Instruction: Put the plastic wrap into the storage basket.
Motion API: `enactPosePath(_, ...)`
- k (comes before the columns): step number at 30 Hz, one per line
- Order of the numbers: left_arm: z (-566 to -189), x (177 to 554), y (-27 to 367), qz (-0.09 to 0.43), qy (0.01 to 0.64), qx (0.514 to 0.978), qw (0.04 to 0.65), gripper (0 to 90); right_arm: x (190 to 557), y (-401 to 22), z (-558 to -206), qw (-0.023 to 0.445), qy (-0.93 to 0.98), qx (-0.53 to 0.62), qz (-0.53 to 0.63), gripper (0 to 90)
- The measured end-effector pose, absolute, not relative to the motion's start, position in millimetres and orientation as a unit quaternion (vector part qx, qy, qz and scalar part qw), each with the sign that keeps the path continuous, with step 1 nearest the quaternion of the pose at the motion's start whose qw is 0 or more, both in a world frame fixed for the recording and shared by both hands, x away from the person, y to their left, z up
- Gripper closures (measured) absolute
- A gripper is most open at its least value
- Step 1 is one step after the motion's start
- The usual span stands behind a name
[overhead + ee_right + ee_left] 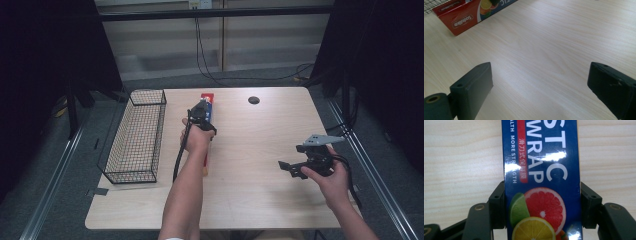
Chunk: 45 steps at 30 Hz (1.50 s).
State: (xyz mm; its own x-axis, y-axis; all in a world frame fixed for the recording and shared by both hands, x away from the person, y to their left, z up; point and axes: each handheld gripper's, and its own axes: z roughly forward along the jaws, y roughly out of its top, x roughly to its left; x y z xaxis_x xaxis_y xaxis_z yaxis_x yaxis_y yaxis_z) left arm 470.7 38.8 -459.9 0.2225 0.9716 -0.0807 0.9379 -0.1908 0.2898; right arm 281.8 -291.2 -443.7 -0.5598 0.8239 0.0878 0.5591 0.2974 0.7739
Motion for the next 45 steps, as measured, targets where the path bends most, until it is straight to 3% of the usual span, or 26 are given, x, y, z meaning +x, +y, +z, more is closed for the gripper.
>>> enactPosePath(10, -466, 484, 38, 0.057, 0.625, 0.766, 0.139, 30.4, 284, -291, -445, 0.165, 0.788, 0.441, 0.398, 5.7)
enactPosePath(16, -463, 484, 38, 0.059, 0.626, 0.765, 0.137, 40.3, 284, -290, -445, 0.164, 0.79, 0.438, 0.396, 5.6)
enactPosePath(33, -434, 470, 74, 0.017, 0.615, 0.774, 0.149, 41.9, 284, -290, -445, 0.166, 0.79, 0.437, 0.397, 5.7)
enactPosePath(45, -414, 463, 89, 0.016, 0.602, 0.785, 0.145, 42.2, 283, -288, -444, 0.166, 0.789, 0.436, 0.399, 5.6)
